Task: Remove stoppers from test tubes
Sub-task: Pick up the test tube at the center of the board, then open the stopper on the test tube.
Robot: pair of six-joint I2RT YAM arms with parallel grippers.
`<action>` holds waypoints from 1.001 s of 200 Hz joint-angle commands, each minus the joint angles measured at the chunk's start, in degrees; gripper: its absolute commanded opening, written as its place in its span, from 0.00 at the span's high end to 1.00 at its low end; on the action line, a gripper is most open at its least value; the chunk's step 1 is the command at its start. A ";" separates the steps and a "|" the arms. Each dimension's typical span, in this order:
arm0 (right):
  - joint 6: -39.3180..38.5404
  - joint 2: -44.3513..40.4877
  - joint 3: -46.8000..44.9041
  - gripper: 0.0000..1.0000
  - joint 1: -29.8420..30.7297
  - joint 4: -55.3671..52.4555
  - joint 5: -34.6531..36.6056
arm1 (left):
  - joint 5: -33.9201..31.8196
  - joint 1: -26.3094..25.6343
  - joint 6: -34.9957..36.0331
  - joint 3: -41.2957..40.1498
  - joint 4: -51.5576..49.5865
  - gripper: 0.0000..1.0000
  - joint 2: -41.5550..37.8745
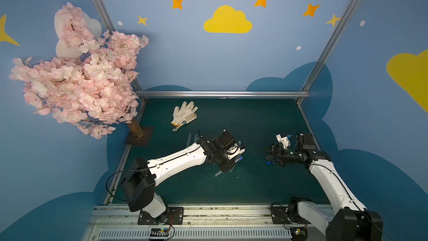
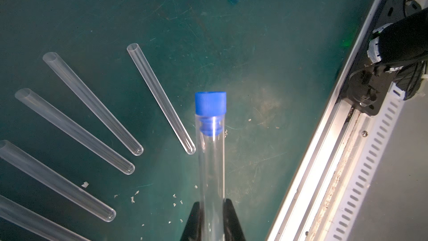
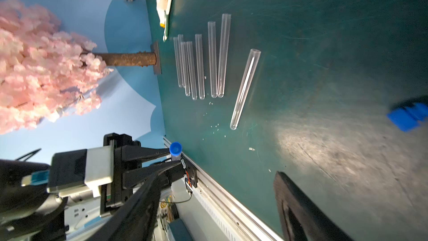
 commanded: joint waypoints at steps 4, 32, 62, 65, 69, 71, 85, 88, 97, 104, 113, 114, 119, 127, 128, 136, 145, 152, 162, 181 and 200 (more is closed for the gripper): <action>3.21 2.69 2.33 0.25 5.45 7.06 -0.60 | 2.41 0.48 -1.61 -0.37 -0.01 0.92 -1.71; 4.02 6.41 3.33 0.30 10.46 10.15 -0.29 | 3.10 0.59 -1.96 0.32 0.37 0.92 -1.64; 3.24 10.22 6.63 0.35 14.55 10.69 -1.11 | 3.14 0.70 -2.12 0.69 0.53 0.92 -1.60; 3.05 10.71 7.00 0.36 14.78 10.57 -1.49 | 3.17 0.66 -2.11 0.69 0.62 0.92 -1.56; 2.79 11.25 7.46 0.38 15.15 10.47 -1.93 | 3.21 0.65 -2.08 0.77 0.59 0.92 -1.58; 2.65 11.62 7.68 0.38 15.33 10.39 -2.07 | 3.29 0.65 -2.05 0.78 0.65 0.92 -1.55; 1.14 13.85 9.48 0.43 16.49 8.86 -3.46 | 3.43 0.71 -2.08 1.04 0.73 0.92 -1.44; 0.78 14.36 9.94 0.44 16.78 8.38 -3.65 | 3.43 0.75 -2.12 1.11 0.73 0.92 -1.39; -0.08 15.72 10.91 0.47 17.50 7.59 -4.13 | 3.30 0.74 -2.18 1.21 0.81 0.92 -1.36; -0.23 16.36 11.35 0.49 18.07 7.44 -4.39 | 3.37 0.82 -2.28 1.24 0.89 0.92 -1.34; -0.09 16.71 11.49 0.50 18.74 7.73 -4.56 | 3.43 0.78 -2.32 1.26 0.98 0.92 -1.23; -0.03 16.76 11.50 0.50 18.86 7.80 -4.52 | 3.43 0.81 -2.35 1.28 0.99 0.92 -1.25; 0.18 16.82 11.39 0.50 19.04 8.02 -4.46 | 3.43 0.94 -2.33 1.31 1.07 0.92 -1.35; 0.42 16.79 11.28 0.51 19.41 8.40 -4.41 | 3.43 0.99 -2.40 1.31 1.18 0.92 -1.36; 0.44 16.80 11.26 0.51 19.46 8.40 -4.36 | 3.39 1.00 -2.44 1.31 1.22 0.92 -1.36; 0.55 16.73 11.08 0.52 19.60 8.36 -4.32 | 3.28 1.05 -2.60 1.22 1.40 0.92 -1.40; 0.55 16.73 10.93 0.53 19.69 8.36 -4.52 | 3.21 1.18 -2.82 1.14 1.66 0.92 -1.50; 0.40 16.88 10.84 0.54 19.65 8.23 -4.75 | 3.09 1.26 -2.84 1.05 1.90 0.92 -1.63; 0.27 16.90 10.79 0.56 19.83 8.05 -5.03 | 3.02 1.43 -2.84 1.04 2.17 0.92 -1.70; 0.29 16.88 10.79 0.58 20.17 8.14 -5.45 | 2.81 1.62 -2.82 1.15 2.38 0.93 -1.62; 0.42 17.01 10.71 0.61 20.43 8.23 -5.81 | 2.56 1.71 -2.82 1.27 2.63 0.93 -1.51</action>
